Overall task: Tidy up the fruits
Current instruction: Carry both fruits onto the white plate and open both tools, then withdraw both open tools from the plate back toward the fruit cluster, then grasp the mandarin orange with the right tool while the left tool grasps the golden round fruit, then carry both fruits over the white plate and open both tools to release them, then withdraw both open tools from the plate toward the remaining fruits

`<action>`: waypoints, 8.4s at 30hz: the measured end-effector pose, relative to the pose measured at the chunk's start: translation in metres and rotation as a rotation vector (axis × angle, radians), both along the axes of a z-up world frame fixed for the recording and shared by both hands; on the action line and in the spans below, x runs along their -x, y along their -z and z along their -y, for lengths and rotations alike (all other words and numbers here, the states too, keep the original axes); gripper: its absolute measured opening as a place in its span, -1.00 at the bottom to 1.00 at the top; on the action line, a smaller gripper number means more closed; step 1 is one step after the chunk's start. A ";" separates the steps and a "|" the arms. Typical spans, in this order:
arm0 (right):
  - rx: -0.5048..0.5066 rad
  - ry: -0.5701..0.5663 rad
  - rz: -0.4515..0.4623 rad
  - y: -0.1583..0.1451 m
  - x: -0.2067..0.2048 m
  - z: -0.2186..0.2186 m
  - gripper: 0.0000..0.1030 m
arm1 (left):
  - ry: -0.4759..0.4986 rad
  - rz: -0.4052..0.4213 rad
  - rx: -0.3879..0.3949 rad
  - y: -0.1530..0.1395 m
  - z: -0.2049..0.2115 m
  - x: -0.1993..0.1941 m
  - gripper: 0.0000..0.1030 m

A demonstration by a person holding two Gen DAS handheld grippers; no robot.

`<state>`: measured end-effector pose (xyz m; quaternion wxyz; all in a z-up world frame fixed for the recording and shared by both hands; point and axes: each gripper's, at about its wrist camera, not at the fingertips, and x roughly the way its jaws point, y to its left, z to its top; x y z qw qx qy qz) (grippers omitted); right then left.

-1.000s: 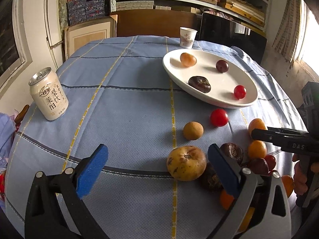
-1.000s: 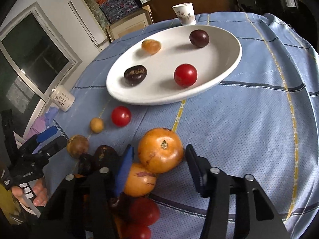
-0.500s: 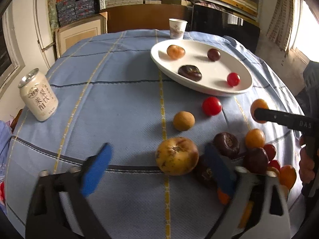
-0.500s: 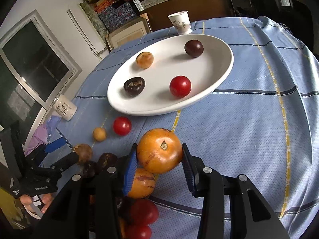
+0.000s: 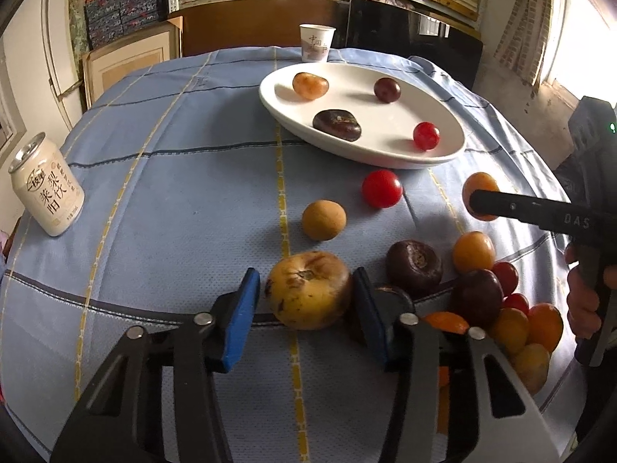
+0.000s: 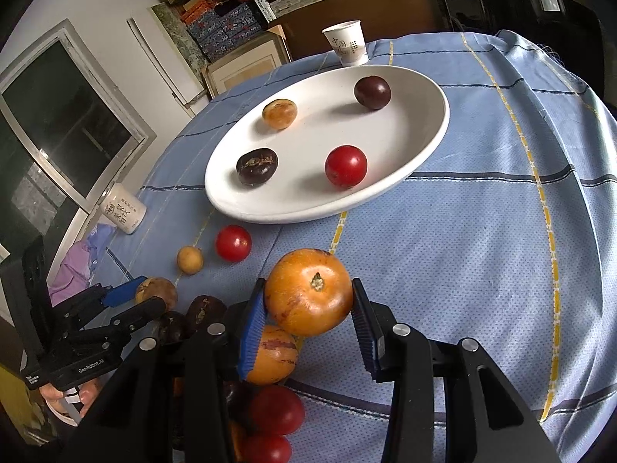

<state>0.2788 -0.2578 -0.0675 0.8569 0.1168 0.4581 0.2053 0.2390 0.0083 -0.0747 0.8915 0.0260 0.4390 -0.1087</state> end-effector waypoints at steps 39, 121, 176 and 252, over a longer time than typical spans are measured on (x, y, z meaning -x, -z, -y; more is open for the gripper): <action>-0.040 0.115 0.205 -0.032 -0.085 0.005 0.15 | 0.030 0.043 0.018 -0.051 0.053 -0.172 0.51; 0.095 -0.062 0.196 -0.010 0.150 0.022 -0.08 | 0.308 0.135 0.023 -0.004 0.035 0.118 0.16; 0.041 0.036 0.240 -0.071 0.053 0.007 -0.07 | 0.191 0.050 0.146 -0.066 0.018 -0.026 -0.27; 0.250 -0.157 0.244 -0.002 0.182 -0.040 -0.14 | 0.008 0.056 0.026 0.002 0.002 0.091 0.91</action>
